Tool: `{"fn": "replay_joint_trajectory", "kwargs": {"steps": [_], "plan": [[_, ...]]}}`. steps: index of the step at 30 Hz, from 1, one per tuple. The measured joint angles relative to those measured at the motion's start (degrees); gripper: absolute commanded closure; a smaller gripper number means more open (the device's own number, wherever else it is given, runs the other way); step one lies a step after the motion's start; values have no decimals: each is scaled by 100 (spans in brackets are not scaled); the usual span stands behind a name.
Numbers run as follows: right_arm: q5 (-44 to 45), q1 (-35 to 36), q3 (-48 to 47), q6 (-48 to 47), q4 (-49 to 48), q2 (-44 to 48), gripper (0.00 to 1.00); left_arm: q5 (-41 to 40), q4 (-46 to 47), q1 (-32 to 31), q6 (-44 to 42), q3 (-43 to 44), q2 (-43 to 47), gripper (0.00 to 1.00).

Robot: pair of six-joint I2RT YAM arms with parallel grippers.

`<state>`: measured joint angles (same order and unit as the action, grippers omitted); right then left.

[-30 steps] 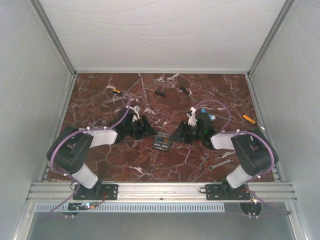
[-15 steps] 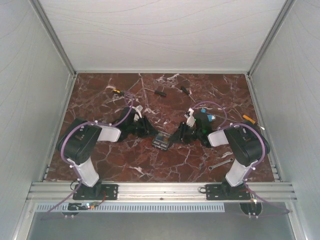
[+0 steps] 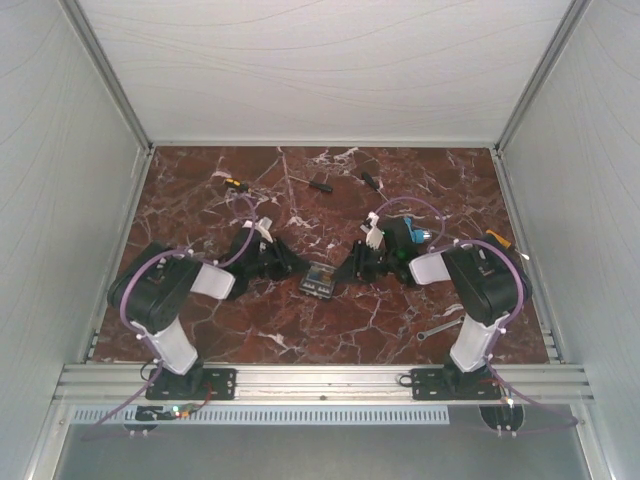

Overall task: Snap on the fuse box
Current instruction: Adjust the fuse box base at the center of the board, then reset both arms

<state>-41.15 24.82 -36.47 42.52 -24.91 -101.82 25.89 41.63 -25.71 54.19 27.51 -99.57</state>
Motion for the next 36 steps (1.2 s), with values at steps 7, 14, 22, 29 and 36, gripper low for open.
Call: {"fn": "replay_joint_trajectory", "kwargs": {"steps": [7,14,22,29,36], "plan": [[356,177,-319,-498,527,131,66,-238,-516,-79,136,-428,780,68],[966,210,-575,-1047,970,476,53,-55,-1672,-304,4,-485,1624,45],[1858,-463,-435,-1631,1657,1869,26,-931,-2903,101,-557,-380,2940,10],[3834,-1276,81,-1908,1757,3117,12,-2682,-3499,828,-1215,-315,3884,1],[5836,-1423,1128,-2616,649,3272,4,-4365,-3049,1803,-2015,-518,4070,1]]}}
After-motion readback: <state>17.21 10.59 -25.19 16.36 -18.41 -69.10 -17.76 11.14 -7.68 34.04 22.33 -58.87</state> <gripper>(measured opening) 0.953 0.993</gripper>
